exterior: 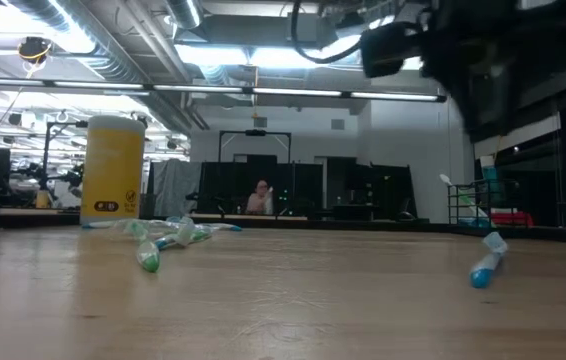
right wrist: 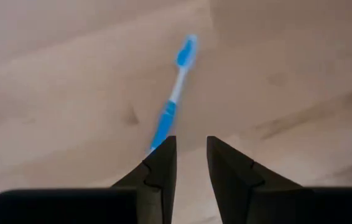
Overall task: Pick & Place toothbrushing station
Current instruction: Put the blue toothbrush into the mesh organizer
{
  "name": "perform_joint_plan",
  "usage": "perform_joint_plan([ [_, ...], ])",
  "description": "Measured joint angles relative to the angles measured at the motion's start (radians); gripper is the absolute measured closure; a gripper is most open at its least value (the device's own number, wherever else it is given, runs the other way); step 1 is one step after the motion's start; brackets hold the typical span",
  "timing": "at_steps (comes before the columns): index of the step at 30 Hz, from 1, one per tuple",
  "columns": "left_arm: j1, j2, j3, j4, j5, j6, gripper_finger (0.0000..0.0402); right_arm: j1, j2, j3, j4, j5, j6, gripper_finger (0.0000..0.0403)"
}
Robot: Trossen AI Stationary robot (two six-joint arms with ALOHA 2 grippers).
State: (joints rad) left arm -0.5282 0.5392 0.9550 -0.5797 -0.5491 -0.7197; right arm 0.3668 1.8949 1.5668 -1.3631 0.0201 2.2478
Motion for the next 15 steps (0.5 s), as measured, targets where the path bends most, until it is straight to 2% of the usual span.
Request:
perform_joint_plan([
  [3,0.000,0.000,0.000,0.000,0.005,0.000,0.0269,-0.033,0.011,-0.010,0.076,0.065,0.001,0.0312],
  [6,0.000,-0.001,0.000,0.003,0.024,-0.014,0.0269,-0.080,0.033,-0.032,0.079,0.093,0.001,0.0312],
  [11,0.000,0.000,0.000,0.021,0.043,-0.042,0.0269,-0.117,0.037,-0.120,0.080,0.088,0.000,0.0312],
  [15,0.000,0.000,0.000,0.048,0.035,-0.040,0.0269,-0.117,0.038,-0.177,0.095,0.041,0.000,0.0312],
])
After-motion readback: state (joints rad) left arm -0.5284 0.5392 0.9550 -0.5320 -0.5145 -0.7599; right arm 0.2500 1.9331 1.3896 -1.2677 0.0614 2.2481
